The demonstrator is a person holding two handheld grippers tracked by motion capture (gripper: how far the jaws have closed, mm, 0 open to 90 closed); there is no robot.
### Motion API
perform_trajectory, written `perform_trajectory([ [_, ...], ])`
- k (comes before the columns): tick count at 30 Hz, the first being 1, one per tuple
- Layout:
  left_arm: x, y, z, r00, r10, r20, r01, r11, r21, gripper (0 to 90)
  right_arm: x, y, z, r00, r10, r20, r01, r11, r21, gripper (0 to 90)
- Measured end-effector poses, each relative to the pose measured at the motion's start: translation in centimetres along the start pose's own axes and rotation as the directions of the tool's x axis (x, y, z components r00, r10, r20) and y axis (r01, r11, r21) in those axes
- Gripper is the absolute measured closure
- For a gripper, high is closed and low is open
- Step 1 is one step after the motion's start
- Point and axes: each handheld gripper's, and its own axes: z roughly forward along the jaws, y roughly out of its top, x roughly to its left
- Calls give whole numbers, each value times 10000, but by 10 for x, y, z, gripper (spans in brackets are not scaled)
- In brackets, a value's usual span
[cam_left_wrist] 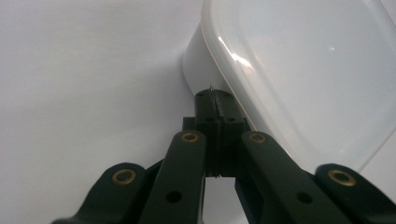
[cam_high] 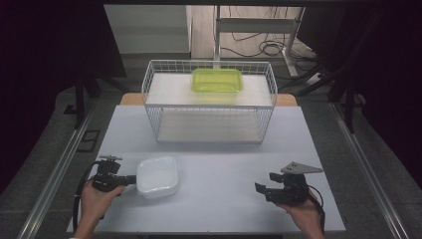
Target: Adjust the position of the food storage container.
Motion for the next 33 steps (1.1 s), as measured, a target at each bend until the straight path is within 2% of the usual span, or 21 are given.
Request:
perform_trajectory([
  [11, -24, 15, 20, 9980, 573, 261, -581, 9978, 322, 897, -1, -1, 1, 10000, -21, 4, 21, 10000, 61, 293],
  [17, -42, 22, 31, 9940, 1005, 428, -1027, 9932, 540, 897, 0, -1, 1, 10000, -6, 10, 6, 10000, 77, 293],
  [18, -47, 24, 34, 9939, 981, 510, -1006, 9937, 494, 896, -1, -1, 1, 10000, -21, 16, 21, 10000, 73, 292],
  [30, -86, 39, 60, 9805, 1673, 1029, -1755, 9815, 766, 896, -1, -1, 1, 10000, 15, -97, -14, 9999, 127, 292],
  [33, -92, 40, 64, 9794, 1687, 1112, -1773, 9815, 726, 896, -1, -1, 1, 10000, 6, -84, -5, 9999, 117, 292],
])
